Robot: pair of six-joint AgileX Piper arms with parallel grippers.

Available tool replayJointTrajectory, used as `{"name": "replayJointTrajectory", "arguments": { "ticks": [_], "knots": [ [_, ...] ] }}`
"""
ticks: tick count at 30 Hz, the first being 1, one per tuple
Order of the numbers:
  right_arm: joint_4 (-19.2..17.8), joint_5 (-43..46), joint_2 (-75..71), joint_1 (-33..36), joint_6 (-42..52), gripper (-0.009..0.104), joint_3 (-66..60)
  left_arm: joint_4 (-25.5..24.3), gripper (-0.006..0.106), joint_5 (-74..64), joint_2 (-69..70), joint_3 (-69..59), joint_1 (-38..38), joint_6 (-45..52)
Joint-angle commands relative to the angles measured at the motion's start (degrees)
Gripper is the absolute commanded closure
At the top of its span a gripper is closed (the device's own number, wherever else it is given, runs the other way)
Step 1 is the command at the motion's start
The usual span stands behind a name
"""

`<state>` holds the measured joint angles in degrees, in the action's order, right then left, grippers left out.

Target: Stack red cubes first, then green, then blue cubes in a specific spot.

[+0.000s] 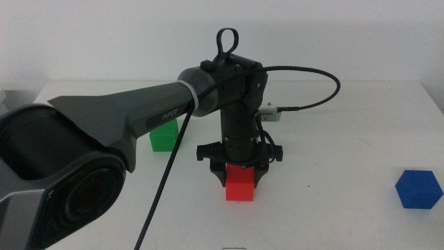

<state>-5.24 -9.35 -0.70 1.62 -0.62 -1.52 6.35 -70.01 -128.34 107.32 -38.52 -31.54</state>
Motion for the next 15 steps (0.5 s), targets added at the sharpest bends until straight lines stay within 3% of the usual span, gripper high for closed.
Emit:
{"name": "replayJointTrajectory", "arguments": {
  "ticks": [1,13,14,15],
  "knots": [
    [-0.7,4.5,-0.9,-0.2,0.3,0.001,0.6,2.6,0.102,-1.3,3.6,1.0,-0.3,0.0],
    [-0.7,4.5,-0.9,-0.2,0.3,0.001,0.6,2.8,0.101,-2.7,0.9,1.1,-0.4,0.9],
    [-0.7,4.5,-0.9,-0.2,0.3,0.001,0.6,2.8,0.094,-2.4,0.9,1.1,-0.4,0.9],
    [-0.7,4.5,-0.9,-0.2,0.3,0.001,0.6,2.8,0.077,-2.2,0.9,1.1,-0.4,1.5]
  ]
}}
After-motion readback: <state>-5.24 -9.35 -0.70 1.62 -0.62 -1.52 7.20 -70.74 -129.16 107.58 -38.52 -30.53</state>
